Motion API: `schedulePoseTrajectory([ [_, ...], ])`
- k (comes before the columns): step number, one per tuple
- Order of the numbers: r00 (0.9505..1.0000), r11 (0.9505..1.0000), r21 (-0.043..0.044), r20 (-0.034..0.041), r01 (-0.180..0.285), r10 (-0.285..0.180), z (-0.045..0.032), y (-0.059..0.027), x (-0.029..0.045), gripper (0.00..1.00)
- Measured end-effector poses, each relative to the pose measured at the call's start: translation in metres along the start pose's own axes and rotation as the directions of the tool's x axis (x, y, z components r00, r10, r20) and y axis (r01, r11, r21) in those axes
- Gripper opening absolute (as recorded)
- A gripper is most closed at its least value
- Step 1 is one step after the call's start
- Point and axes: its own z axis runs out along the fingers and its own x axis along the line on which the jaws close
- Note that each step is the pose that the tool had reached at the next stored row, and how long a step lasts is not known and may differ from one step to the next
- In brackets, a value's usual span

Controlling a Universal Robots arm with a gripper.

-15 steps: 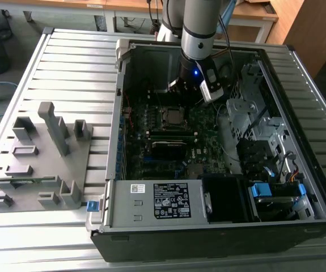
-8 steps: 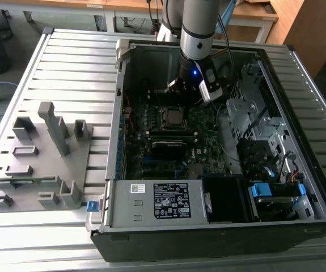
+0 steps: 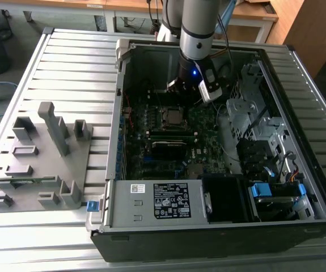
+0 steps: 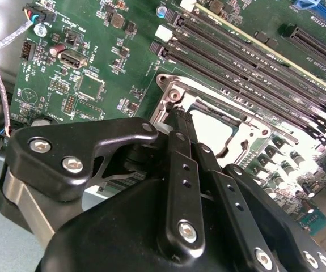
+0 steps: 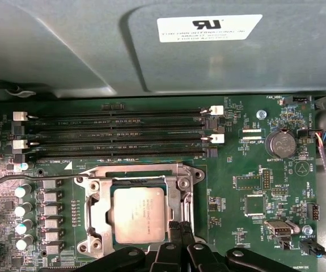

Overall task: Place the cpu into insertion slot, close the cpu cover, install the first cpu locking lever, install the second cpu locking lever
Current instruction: 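Close the cpu cover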

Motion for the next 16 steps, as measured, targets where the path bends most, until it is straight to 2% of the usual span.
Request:
schedulePoseTrajectory([
  [3,1.0,1.0,-0.0001,0.0001,0.0,0.0,0.0003,-0.0001,0.0029,0.1],
  [16,1.0,1.0,-0.0001,0.0005,0.0,0.0,0.002,0.0006,0.0255,0.1],
])
